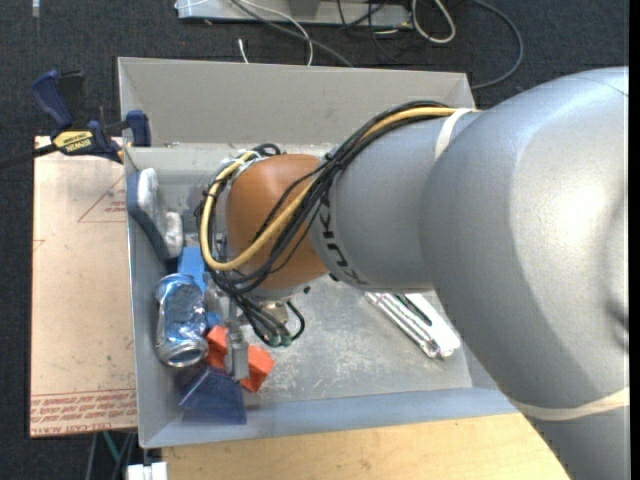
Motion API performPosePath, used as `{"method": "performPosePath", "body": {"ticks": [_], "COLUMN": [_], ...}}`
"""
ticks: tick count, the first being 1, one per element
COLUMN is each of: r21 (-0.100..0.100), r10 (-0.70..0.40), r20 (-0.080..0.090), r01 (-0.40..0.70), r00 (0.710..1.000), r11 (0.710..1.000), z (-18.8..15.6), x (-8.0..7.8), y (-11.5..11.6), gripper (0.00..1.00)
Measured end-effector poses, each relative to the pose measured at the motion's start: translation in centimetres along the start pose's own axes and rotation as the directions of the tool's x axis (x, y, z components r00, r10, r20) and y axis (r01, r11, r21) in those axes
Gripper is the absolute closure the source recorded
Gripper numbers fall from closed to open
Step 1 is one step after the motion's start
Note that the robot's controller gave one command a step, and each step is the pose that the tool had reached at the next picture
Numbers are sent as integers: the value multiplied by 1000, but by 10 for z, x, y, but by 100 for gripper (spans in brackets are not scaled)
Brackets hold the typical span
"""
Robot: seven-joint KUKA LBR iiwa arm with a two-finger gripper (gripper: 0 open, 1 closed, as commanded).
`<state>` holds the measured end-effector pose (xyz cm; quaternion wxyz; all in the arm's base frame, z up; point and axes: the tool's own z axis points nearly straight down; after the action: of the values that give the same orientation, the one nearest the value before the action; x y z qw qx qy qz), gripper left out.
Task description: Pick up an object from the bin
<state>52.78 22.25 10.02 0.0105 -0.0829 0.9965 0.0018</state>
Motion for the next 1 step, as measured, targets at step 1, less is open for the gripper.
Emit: {"method": "performPosePath", "body": {"ticks": [1], "r21": [0], "r10": [12], "r20": [-19], "r01": [-12], "r00": [1000], "r11": [1000], "z": [3], "x": [5], "y": [1], "gripper": [100]}}
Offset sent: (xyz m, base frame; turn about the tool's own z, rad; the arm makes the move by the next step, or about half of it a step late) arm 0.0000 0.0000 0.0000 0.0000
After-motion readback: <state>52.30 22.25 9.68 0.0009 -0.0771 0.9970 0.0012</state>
